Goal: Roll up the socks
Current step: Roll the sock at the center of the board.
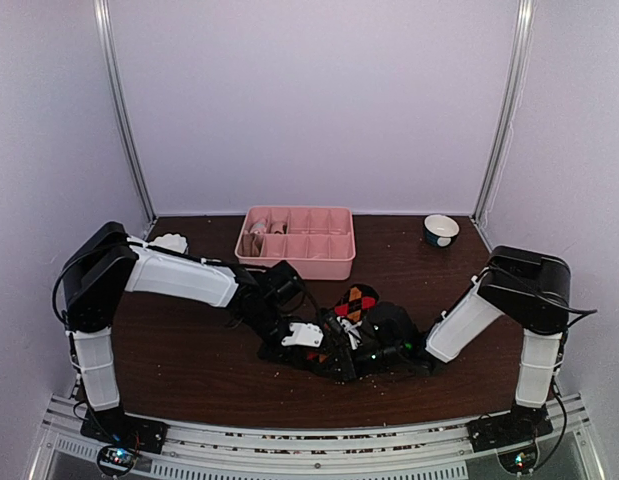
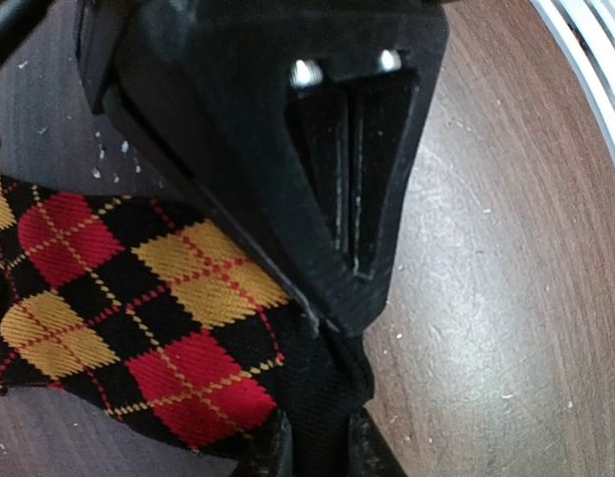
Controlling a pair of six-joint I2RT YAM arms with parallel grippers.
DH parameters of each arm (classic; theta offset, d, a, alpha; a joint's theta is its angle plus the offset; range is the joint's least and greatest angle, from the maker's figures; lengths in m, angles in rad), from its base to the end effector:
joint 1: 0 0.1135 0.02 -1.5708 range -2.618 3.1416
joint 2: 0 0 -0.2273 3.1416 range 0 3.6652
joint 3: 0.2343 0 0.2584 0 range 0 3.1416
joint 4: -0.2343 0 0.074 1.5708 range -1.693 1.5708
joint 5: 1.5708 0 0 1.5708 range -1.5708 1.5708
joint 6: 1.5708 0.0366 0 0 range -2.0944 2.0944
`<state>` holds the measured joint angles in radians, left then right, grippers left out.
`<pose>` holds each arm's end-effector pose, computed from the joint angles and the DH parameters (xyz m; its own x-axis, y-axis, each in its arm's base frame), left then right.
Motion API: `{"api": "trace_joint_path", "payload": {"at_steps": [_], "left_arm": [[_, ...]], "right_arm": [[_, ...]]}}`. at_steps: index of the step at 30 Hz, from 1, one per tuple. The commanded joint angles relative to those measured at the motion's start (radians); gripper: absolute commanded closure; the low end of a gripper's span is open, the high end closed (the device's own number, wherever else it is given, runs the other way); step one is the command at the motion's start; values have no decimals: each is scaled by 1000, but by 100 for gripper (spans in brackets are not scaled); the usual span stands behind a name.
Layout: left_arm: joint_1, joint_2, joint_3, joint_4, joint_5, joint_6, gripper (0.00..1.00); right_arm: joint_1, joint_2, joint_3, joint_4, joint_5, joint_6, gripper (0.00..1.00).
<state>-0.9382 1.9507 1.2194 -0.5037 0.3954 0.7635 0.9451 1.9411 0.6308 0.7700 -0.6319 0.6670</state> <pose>0.2056 -0.3043 0.0996 0.1633 0.8566 -0.4895 0.9779 -0.2063 -0.0349 0.1662 0.2670 0.0447 -0.8248 -0.2892 -0.4858 -0.5606 0.3067 0.7692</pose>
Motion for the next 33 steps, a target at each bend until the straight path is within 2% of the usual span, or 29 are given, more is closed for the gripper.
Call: {"api": "trace_joint_path", "payload": {"at_steps": [1,5,6,8,15,21,22,25,26,29,31,33], "left_arm": [[-3,41,36,-27,-2,-2,86],[21,94,126,-138,73,-32,99],[33,108,150,-169,96,-44,100],[57,125,185,-219,146,-65,100],[85,170,249,-391,313,-105,100],[90,179,259,-423,361,-197,100],[92,184,260,-424,369,-210,100],[92,211,275,-429,369,-241,100],[94,223,285,-433,365,-254,100],[96,257,315,-456,368,-269,100],[99,267,326,-462,372,-276,100],[101,279,343,-482,384,-279,100]], "right_arm": [[-7,28,-35,-104,-25,21,100],[-7,19,-41,-117,-11,4,100],[-6,11,-47,-115,1,-3,100],[-8,-19,-70,-90,36,-16,98],[10,-170,-147,-60,225,-112,76],[30,-375,-190,-215,461,-228,73],[35,-416,-207,-243,524,-243,65],[56,-567,-261,-304,789,-240,3],[56,-615,-281,-310,861,-227,0],[44,-741,-313,-366,1060,-107,0],[25,-801,-319,-433,1078,-39,0],[9,-828,-372,-344,1002,-67,0]]}}
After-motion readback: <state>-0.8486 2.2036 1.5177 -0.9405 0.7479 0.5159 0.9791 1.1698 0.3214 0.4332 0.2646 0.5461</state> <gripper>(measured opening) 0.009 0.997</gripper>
